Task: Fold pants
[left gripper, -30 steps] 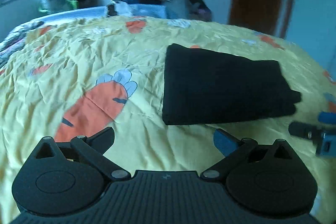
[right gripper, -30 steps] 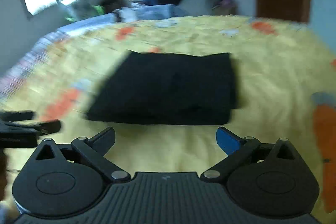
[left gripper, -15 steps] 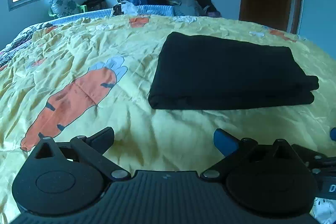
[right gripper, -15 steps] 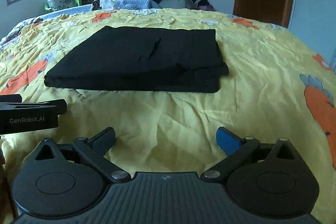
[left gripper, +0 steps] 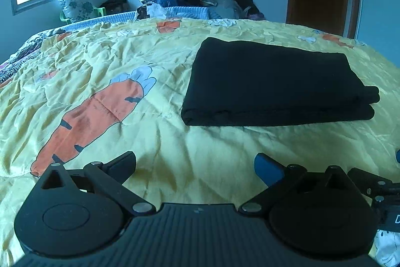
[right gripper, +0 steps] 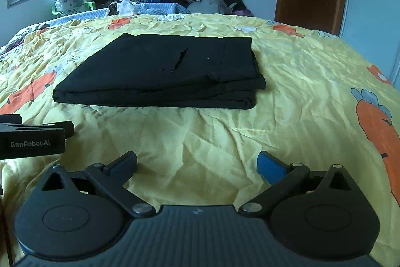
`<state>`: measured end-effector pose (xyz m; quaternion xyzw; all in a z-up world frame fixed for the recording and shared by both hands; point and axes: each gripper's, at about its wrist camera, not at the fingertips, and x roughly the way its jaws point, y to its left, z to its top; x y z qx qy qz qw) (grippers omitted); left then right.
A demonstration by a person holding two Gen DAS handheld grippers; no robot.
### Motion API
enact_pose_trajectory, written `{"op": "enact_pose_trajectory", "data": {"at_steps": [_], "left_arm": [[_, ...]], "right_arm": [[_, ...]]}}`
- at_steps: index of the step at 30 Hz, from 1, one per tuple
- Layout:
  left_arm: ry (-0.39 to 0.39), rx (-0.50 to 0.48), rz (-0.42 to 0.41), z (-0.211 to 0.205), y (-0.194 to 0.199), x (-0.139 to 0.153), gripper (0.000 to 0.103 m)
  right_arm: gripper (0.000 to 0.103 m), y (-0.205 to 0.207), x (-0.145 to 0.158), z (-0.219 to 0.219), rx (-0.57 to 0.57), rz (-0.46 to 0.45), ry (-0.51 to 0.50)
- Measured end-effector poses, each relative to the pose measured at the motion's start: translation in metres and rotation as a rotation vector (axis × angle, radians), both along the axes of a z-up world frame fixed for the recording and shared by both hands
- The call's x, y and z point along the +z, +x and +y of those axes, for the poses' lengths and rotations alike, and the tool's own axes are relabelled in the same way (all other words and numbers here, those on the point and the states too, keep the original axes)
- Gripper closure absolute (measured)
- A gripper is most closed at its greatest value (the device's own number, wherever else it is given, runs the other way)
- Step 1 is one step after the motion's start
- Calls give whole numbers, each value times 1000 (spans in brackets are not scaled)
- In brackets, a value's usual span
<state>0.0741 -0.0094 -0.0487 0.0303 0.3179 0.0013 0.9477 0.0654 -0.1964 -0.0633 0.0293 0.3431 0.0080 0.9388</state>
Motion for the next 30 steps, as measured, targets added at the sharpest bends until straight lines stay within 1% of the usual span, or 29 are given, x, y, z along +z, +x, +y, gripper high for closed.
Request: {"op": "enact_pose_trajectory", "data": {"at_steps": [5,8,10,13,15,17,18,20,22,24,26,28,30], "left_arm": [[-18,-1,4,4,-4,7,1],[-66,-8,-32,15,-6,20,1],[-104,-22,-56,22,-1,28,1],[-119,-33,-59,27,17,35,1],[-105,-15,-66,25,30,38,1],[-71,-13,-68,20,45,39,1],[-48,-12,-60,17,53,38,1],[10,-14,-15,10,70,30,1],[46,-16,13,7,79,21,0],[41,-19,-2,9,75,20,1],[47,-14,-36,11,67,22,1],[69,-8,-66,9,63,24,1],[90,-7,-70,5,68,26,2]], "right_arm": [[0,-3,8,0,2,-28,8],[0,-5,15,0,14,-56,-3],[0,-5,18,1,48,-78,-18],[0,2,21,-1,82,-89,-25],[0,10,25,-7,75,-124,-10],[0,23,30,-12,52,-152,-27],[0,33,32,-14,41,-166,-39],[0,55,32,-20,19,-168,-39],[0,77,24,-27,-8,-128,-33],[0,100,8,-33,-45,-7,-82],[0,93,9,-46,-74,-25,2],[0,79,15,-48,-109,-70,-13],[0,70,21,-43,-72,-144,-30]]}}
